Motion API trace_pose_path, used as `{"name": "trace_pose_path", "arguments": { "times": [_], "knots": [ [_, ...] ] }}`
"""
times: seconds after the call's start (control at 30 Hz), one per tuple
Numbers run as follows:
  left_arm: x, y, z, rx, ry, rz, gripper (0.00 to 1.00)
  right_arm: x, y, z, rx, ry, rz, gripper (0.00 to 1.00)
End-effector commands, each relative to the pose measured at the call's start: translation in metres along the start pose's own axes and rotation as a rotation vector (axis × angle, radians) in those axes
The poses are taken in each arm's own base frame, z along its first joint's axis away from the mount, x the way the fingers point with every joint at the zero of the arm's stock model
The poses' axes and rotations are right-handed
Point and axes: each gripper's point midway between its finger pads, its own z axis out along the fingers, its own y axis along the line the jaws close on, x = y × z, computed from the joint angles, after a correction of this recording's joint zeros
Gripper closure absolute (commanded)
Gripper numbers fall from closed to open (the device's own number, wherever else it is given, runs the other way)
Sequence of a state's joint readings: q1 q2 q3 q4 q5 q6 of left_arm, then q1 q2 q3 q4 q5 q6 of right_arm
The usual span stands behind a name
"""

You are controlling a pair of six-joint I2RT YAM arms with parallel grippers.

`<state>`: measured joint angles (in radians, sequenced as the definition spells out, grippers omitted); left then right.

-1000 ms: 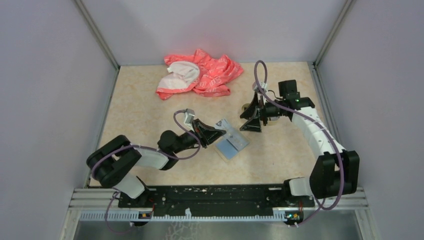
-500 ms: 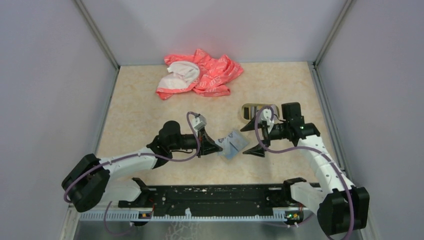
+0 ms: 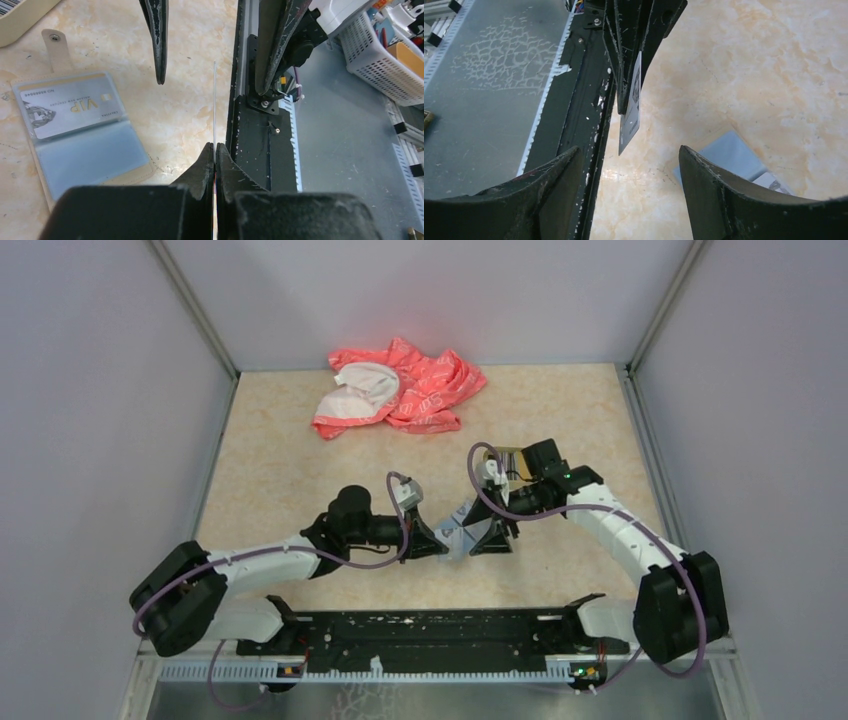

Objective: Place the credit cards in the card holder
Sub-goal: Insert the credit card into the card holder.

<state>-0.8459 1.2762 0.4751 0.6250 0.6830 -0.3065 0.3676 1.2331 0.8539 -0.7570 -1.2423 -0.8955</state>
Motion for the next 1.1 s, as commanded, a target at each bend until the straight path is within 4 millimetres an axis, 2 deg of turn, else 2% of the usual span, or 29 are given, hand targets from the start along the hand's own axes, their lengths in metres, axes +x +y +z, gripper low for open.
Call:
{"name": "trace_pose_path", "arguments": {
  "times": [0.0,0.23,0.43,0.6,0.73,0.77,0.87,0.93,1.03,1.07],
  "knots": [
    [-0.005,0.003,0.009,-0.015,0.013,0.079,1.00,-0.016,-0.008,0.004,-0.003,-0.007,0.010,0.32],
    [-0.006,0.004,0.016,-0.018,0.036,0.105,1.00,-0.014,-0.014,0.014,0.008,0.010,0.078,0.48],
    [-0.007,0.007,0.019,-0.028,0.036,0.098,1.00,-0.024,-0.008,0.014,-0.011,-0.025,0.065,0.66],
    [-0.008,0.009,0.020,-0.036,0.036,0.094,1.00,-0.023,-0.007,0.016,-0.016,-0.023,0.068,0.80],
    [-0.010,0.009,0.021,-0.038,0.034,0.097,1.00,-0.025,-0.007,0.017,-0.016,-0.016,0.067,1.00],
    [-0.011,0.010,0.021,-0.045,0.032,0.096,1.00,-0.025,-0.009,0.017,-0.009,-0.008,0.066,1.00],
    [-0.011,0.019,0.017,-0.117,0.018,0.060,0.76,-0.023,-0.019,0.014,0.040,0.038,0.070,1.00],
    [-0.008,0.024,0.010,-0.168,0.001,0.027,0.61,-0.021,-0.034,0.007,0.110,0.080,0.091,1.00],
    [0.001,0.040,-0.009,-0.323,-0.060,-0.085,0.42,-0.018,-0.056,-0.009,0.208,0.077,0.142,1.00],
    [0.011,0.048,-0.019,-0.393,-0.085,-0.166,0.37,-0.015,-0.064,-0.014,0.251,0.080,0.156,1.00]
  ]
}}
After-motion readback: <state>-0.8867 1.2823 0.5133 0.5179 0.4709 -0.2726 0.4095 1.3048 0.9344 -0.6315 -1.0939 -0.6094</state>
